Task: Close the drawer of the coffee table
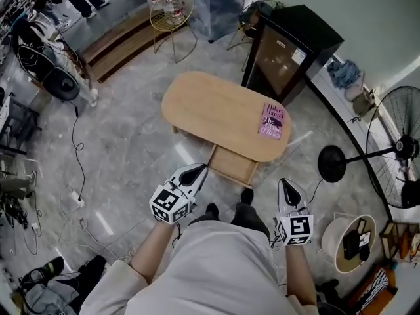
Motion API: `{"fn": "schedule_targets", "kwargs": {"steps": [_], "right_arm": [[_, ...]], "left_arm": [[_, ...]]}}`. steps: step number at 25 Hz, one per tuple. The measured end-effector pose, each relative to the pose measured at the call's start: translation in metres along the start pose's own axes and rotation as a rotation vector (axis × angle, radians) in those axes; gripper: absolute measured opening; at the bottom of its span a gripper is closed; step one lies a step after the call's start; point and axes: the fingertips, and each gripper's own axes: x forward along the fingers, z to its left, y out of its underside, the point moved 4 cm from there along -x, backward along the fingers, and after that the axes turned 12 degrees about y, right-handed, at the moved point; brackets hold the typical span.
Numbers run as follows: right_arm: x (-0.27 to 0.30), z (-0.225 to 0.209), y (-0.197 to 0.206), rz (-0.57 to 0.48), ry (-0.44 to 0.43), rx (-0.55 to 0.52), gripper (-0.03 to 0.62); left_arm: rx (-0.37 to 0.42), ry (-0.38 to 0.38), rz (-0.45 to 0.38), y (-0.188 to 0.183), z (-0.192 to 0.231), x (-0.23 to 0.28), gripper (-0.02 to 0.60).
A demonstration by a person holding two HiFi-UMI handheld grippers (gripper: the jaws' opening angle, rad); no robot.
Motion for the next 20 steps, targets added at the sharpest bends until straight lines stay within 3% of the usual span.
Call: {"fn": "schedule_targets", "kwargs": {"steps": [9, 20], "right_arm": [[0.065, -0.030, 0.005, 0.050, -0.158, -0.033, 0.011], [0.136, -0.053, 0.042, 0.137, -0.365, -0.089, 0.011]], "left_arm": [[-0.077, -0.134, -0.023, 0.009, 0.013, 0.041, 0.008], [-0.182, -0.264, -0.003, 0.047, 0.014, 0.099, 0.008]]}}
